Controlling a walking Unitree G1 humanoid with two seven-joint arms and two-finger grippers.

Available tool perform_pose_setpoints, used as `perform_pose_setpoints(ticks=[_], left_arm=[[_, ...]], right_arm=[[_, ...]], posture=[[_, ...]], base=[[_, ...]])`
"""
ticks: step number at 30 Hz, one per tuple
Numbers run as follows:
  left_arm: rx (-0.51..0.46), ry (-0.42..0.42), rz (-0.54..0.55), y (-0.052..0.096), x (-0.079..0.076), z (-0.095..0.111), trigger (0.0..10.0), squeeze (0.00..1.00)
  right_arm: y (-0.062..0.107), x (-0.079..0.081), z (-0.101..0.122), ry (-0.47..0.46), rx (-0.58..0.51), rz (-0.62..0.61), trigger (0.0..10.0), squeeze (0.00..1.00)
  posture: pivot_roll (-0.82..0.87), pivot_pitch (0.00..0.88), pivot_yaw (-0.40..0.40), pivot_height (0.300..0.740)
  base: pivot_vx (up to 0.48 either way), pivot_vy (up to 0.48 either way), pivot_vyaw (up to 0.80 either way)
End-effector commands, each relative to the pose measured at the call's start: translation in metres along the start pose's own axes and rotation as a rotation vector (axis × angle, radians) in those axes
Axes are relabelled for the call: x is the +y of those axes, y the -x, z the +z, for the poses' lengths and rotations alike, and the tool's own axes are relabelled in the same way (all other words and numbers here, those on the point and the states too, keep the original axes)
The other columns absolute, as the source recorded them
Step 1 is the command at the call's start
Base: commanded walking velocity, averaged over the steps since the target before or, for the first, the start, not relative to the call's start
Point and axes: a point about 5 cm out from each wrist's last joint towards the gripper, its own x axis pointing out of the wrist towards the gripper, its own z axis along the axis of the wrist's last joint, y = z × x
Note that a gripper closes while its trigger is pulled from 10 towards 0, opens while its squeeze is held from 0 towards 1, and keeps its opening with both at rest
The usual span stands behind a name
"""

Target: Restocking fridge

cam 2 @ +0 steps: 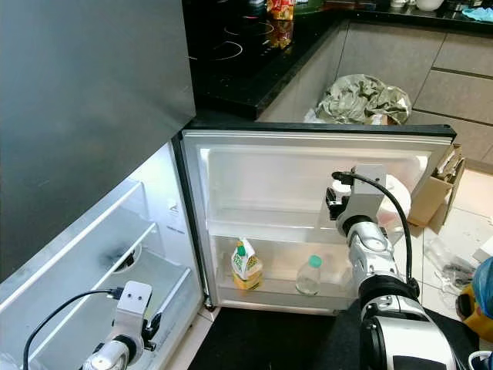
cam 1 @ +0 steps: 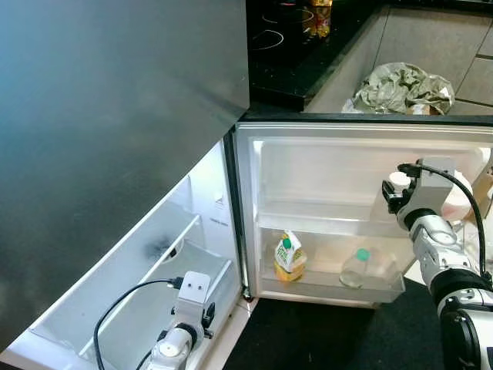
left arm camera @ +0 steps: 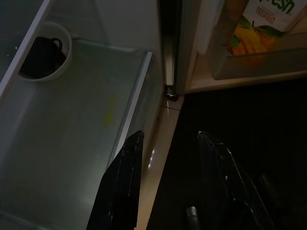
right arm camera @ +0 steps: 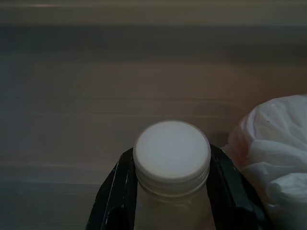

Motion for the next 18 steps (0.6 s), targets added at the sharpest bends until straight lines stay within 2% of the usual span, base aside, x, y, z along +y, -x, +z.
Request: perform_pose_setpoints(ticks=[1, 11, 12, 13, 14, 15, 16, 18], left_arm=[[0.028, -0.001, 0.006, 0.002, 0.003, -0.006, 10.0, 0.00], [0.026, -0.002, 0.007, 0.002, 0.003, -0.005, 10.0, 0.00], [0.026, -0.001, 0.007, 0.002, 0.003, -0.006, 10.0, 0.00], [0.026, -0.001, 0.008, 0.002, 0.003, -0.006, 10.0, 0.00], [0.027, -0.001, 0.008, 0.002, 0.003, -0.006, 10.0, 0.00], [0.027, -0.001, 0.008, 0.002, 0.003, -0.006, 10.0, 0.00], [0.027, -0.001, 0.008, 0.002, 0.003, -0.006, 10.0, 0.00], [0.027, 0.000, 0.008, 0.002, 0.003, -0.006, 10.0, 0.00]], right_arm=[[0.001, -0.004, -0.006, -0.023, 0.030, -0.017, 10.0, 0.00], [0.000, 0.002, -0.002, 0.028, 0.023, 0.016, 10.0, 0.00], [-0.001, 0.003, -0.001, 0.034, 0.021, 0.023, 10.0, 0.20], [-0.001, 0.004, 0.000, 0.038, 0.019, 0.029, 10.0, 0.20], [-0.001, 0.005, 0.001, 0.039, 0.016, 0.035, 10.0, 0.59], [-0.002, 0.006, 0.001, 0.041, 0.014, 0.041, 10.0, 0.62], [-0.002, 0.007, 0.002, 0.043, 0.013, 0.044, 10.0, 0.75], [-0.002, 0.009, 0.003, 0.048, 0.008, 0.055, 10.0, 0.88]], posture=[[-0.07, 0.111, 0.033, 0.726], [-0.07, 0.112, 0.028, 0.726], [-0.07, 0.112, 0.027, 0.726], [-0.07, 0.114, 0.027, 0.726], [-0.07, 0.114, 0.026, 0.726], [-0.07, 0.113, 0.025, 0.726], [-0.07, 0.113, 0.025, 0.726], [-0.07, 0.113, 0.023, 0.726]], base=[[0.000, 0.000, 0.00], [0.000, 0.000, 0.00], [0.000, 0.000, 0.00], [0.000, 0.000, 0.00], [0.000, 0.000, 0.00], [0.000, 0.000, 0.00], [0.000, 0.000, 0.00], [0.000, 0.000, 0.00]])
